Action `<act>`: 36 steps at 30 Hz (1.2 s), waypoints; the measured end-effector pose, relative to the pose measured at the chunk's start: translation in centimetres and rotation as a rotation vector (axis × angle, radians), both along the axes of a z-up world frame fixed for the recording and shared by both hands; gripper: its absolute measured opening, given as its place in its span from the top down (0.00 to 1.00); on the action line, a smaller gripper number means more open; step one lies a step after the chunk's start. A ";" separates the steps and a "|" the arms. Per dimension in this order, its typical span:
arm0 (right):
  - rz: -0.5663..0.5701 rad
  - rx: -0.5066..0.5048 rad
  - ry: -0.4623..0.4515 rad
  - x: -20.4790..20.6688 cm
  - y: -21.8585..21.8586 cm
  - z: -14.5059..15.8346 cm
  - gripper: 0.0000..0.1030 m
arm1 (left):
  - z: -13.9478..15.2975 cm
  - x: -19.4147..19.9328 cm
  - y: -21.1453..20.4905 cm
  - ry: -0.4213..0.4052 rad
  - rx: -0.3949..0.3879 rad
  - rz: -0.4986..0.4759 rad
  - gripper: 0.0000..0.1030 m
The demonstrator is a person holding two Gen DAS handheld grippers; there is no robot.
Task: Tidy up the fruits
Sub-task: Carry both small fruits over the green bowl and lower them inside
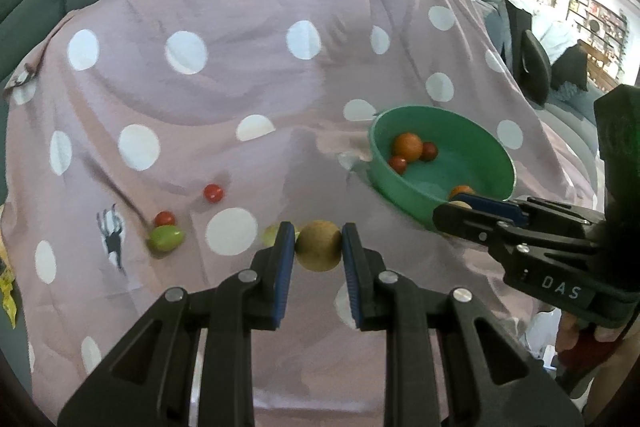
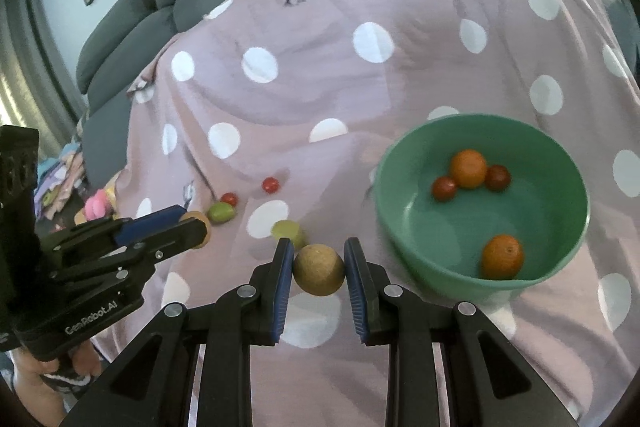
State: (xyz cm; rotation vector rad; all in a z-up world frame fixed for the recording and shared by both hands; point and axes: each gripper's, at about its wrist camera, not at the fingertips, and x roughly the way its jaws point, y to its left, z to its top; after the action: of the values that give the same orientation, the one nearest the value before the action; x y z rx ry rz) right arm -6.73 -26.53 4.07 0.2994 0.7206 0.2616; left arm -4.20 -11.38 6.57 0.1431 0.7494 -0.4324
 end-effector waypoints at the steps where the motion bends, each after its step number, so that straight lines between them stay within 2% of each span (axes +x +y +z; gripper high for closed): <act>1: -0.006 0.002 0.001 0.1 -0.3 0.0 0.73 | 0.0 0.1 -0.5 0.000 0.002 -0.009 0.77; 24: -0.167 0.018 0.011 1.3 -7.6 -1.7 0.73 | -1.0 3.7 -9.6 0.005 0.023 -0.169 0.77; 28: -0.187 0.022 0.013 1.6 -8.5 -1.9 0.73 | -1.4 4.5 -10.9 0.023 0.012 -0.192 0.77; 36: -0.219 0.023 0.026 2.5 -10.1 -2.6 0.73 | -2.9 5.8 -12.7 0.042 0.040 -0.211 0.77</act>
State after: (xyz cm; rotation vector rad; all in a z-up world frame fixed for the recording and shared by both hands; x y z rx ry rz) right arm -4.20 -36.60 1.42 0.4007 0.7045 0.0583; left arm 1.59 -24.09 3.65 0.2525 0.7877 -0.6231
